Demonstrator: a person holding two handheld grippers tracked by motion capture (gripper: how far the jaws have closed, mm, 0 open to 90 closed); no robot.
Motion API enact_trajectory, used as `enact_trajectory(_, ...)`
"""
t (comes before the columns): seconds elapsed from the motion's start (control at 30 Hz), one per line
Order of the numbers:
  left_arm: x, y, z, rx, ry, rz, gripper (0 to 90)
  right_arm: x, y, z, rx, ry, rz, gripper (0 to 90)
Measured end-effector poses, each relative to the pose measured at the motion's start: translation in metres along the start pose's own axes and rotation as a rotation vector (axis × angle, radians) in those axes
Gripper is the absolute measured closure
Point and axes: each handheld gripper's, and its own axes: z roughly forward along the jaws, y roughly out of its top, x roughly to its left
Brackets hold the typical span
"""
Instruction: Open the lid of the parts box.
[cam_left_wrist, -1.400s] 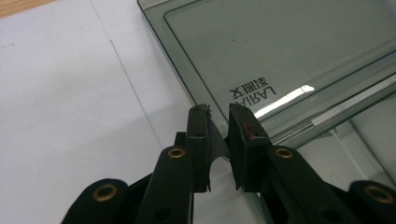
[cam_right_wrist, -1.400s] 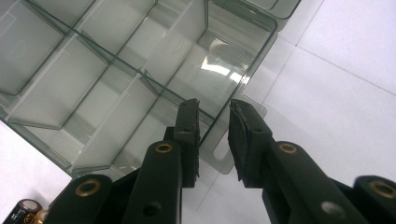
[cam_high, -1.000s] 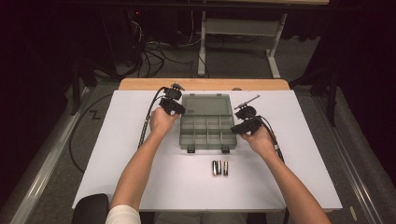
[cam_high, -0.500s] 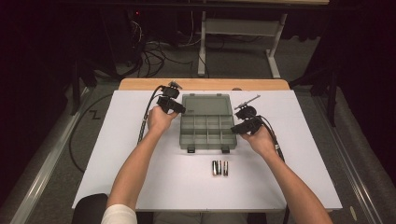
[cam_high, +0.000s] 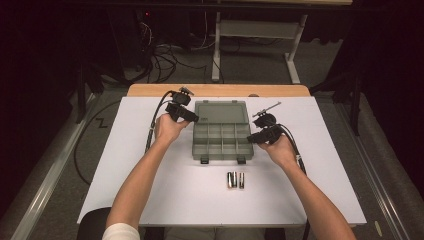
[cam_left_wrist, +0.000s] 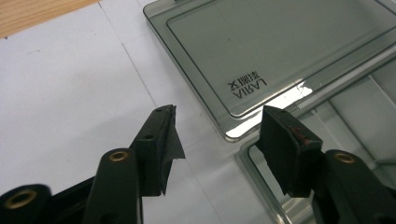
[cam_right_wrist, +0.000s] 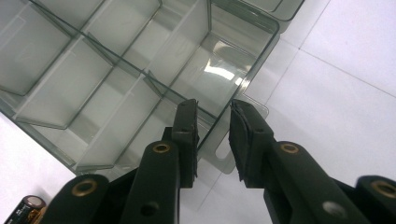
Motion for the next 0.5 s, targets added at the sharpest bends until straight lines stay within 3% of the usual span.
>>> enact_trajectory(0.2, -0.007, -0.002, -0.007, 0.003, -0.005, 0.022, 43.3, 0.002, -0.003, -0.003, -0.006, 0.004, -0.007, 73.6)
enact_trajectory(0.5, -0.016, -0.008, -0.018, -0.03, -0.034, 0.04, 43.2, -0.001, -0.007, -0.014, -0.047, 0.018, -0.005, 71.1)
